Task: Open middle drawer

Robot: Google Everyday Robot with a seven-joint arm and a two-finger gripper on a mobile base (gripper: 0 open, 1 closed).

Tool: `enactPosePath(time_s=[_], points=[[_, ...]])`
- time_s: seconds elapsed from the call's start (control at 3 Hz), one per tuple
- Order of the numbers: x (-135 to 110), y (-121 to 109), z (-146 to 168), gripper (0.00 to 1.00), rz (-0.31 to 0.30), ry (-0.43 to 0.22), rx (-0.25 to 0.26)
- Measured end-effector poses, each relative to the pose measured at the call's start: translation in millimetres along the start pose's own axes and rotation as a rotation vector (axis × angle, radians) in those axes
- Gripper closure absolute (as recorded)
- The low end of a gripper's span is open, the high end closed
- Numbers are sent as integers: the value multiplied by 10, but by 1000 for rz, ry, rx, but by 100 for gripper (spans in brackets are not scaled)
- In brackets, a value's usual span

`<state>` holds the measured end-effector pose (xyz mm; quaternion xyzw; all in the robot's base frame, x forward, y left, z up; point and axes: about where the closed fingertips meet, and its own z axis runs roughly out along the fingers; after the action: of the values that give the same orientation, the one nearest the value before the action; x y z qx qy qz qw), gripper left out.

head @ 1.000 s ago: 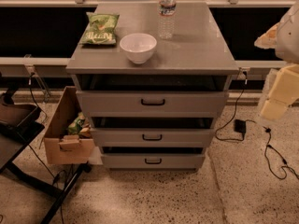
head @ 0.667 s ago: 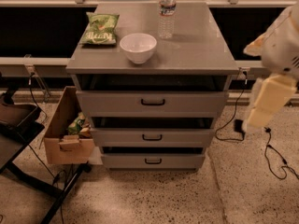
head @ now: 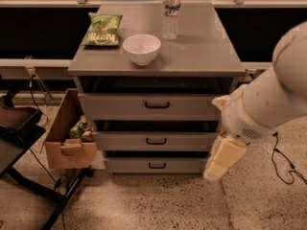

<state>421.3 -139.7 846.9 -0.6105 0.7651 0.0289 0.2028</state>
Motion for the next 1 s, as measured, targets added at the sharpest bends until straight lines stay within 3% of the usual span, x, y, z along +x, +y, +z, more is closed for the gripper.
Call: enactPosePath(time_s=[0.33,0.67,1.0], points=[[-93,60,630,0,0,-51,-7],[-206,-92,1150,0,-6,-77,13],[-236,-147,1212,0,-17,-77,27]])
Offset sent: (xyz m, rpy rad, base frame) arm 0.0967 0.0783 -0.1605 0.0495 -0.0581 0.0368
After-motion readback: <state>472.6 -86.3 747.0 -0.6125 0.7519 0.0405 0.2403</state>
